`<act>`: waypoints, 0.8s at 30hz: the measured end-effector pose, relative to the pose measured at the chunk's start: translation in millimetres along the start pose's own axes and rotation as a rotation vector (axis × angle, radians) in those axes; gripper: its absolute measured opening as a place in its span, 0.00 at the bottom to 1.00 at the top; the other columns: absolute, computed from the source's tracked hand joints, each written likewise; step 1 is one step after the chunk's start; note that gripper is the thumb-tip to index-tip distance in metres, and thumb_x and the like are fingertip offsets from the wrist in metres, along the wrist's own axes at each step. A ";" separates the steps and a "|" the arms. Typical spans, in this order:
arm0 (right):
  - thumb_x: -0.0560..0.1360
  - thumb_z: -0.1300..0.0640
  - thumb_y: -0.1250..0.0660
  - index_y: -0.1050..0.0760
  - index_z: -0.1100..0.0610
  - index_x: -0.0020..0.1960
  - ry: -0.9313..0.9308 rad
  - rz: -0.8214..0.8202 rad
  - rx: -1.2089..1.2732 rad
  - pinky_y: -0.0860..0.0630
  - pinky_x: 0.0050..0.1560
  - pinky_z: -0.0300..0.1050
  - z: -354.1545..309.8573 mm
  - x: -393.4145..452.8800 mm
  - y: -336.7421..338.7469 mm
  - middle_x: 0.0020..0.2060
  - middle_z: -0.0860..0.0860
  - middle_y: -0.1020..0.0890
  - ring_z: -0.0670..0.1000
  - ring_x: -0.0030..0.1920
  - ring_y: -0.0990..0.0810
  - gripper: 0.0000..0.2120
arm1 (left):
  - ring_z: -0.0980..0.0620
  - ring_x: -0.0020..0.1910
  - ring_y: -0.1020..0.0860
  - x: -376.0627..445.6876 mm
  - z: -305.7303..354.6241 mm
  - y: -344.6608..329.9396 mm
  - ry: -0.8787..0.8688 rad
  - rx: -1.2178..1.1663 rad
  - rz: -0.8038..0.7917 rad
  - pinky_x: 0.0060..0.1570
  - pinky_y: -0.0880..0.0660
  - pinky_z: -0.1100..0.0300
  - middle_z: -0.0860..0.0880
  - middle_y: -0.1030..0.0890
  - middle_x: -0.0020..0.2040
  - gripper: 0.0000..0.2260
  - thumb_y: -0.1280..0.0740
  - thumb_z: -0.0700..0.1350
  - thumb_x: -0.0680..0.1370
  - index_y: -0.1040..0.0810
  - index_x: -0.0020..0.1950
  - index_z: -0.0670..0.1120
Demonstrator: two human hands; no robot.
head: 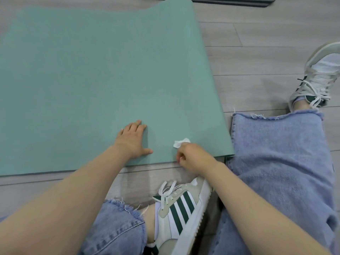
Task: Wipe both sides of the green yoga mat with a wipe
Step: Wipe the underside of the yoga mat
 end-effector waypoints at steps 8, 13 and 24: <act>0.75 0.62 0.39 0.23 0.52 0.58 -0.289 0.152 -0.148 0.24 0.47 0.45 84.0 -21.6 79.9 0.49 0.57 0.21 0.58 0.48 0.20 0.14 | 0.47 0.79 0.51 3.4 1.4 -0.7 0.017 -0.054 0.026 0.77 0.49 0.47 0.49 0.52 0.81 0.43 0.32 0.64 0.73 0.48 0.80 0.50; 0.75 0.61 0.39 0.37 0.53 0.70 0.027 -0.031 0.075 0.36 0.43 0.36 22.3 15.2 31.5 0.51 0.53 0.22 0.55 0.50 0.23 0.23 | 0.47 0.79 0.46 -7.7 -2.0 -13.1 -0.032 -0.086 0.252 0.76 0.52 0.46 0.48 0.44 0.80 0.36 0.48 0.66 0.74 0.40 0.79 0.49; 0.77 0.64 0.42 0.33 0.60 0.66 0.308 0.094 -0.091 0.29 0.61 0.51 -21.9 141.7 60.3 0.59 0.58 0.24 0.58 0.58 0.24 0.18 | 0.47 0.74 0.35 -13.2 -8.1 -21.9 -0.119 -0.061 0.438 0.74 0.45 0.44 0.46 0.31 0.75 0.30 0.43 0.61 0.75 0.28 0.73 0.46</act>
Point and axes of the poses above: each hand's wrist, its own x-axis towards the middle knuckle, its own y-axis out of the back of the hand, z = x × y, the point moved 8 cm from there along x, towards the middle knuckle
